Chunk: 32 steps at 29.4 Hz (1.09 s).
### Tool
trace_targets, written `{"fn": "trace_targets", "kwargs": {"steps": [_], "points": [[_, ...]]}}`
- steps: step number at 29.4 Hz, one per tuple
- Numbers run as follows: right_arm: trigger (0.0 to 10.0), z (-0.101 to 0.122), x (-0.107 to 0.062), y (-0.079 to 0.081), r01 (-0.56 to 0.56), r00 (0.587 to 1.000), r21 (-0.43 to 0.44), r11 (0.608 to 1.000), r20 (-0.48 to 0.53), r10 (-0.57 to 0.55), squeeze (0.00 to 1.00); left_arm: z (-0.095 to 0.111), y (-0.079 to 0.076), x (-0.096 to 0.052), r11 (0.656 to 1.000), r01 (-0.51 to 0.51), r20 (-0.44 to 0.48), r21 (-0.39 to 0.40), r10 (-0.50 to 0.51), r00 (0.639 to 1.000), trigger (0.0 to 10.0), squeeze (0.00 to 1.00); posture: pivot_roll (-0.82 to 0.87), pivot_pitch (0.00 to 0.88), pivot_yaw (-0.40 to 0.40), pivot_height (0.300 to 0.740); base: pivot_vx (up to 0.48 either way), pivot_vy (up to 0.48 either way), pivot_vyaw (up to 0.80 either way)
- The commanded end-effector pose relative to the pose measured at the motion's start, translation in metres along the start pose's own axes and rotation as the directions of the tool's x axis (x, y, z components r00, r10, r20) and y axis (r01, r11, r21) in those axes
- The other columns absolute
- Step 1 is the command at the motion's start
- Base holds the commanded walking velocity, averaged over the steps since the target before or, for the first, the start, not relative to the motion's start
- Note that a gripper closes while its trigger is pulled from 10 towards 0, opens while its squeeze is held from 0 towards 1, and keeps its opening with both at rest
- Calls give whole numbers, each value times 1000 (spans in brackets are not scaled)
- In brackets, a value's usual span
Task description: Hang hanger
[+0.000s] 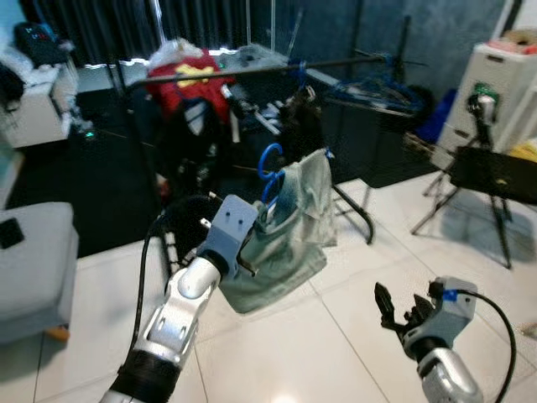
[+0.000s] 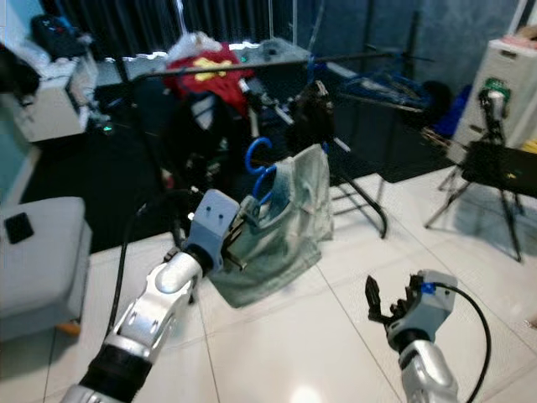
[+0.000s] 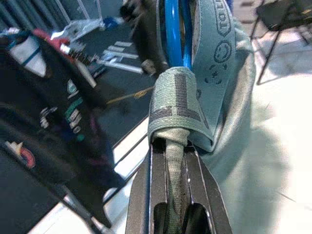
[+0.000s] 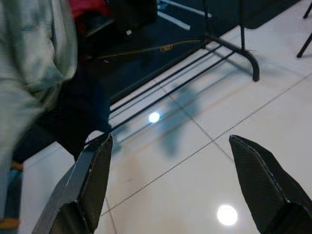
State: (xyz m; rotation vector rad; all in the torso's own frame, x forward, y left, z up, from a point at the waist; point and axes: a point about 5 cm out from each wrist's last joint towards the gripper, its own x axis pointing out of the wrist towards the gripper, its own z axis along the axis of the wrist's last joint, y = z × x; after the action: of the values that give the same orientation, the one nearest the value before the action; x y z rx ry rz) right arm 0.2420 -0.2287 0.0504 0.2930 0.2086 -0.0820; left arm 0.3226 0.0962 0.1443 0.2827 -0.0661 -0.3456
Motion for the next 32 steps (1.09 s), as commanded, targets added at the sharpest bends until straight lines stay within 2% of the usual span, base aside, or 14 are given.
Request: {"fn": "trace_targets", "kwargs": {"steps": [1,21,27,32], "points": [[10000,2,-2,-6,20,1000,-1,1000,5,-20,0,7,-2,5,1000,3,15,14,-3,1000,10000,0,-99,0,21,740,480,0,0],[10000,2,-2,-6,9,1000,2,1000,14,-9,0,11,-15,6,1000,18,0,-11,-18,1000,10000,0,-98,0,20,740,476,0,0],[10000,2,-3,-6,8,1000,-1,1000,13,-8,0,10,-20,6,999,28,-13,-24,-29,1000,10000,0,-101,0,21,740,331,-334,0],[10000,2,-3,-5,7,1000,-4,1000,12,-7,0,11,-24,6,999,37,-23,-32,-38,999,10000,0,-101,0,19,740,0,-431,0]]}}
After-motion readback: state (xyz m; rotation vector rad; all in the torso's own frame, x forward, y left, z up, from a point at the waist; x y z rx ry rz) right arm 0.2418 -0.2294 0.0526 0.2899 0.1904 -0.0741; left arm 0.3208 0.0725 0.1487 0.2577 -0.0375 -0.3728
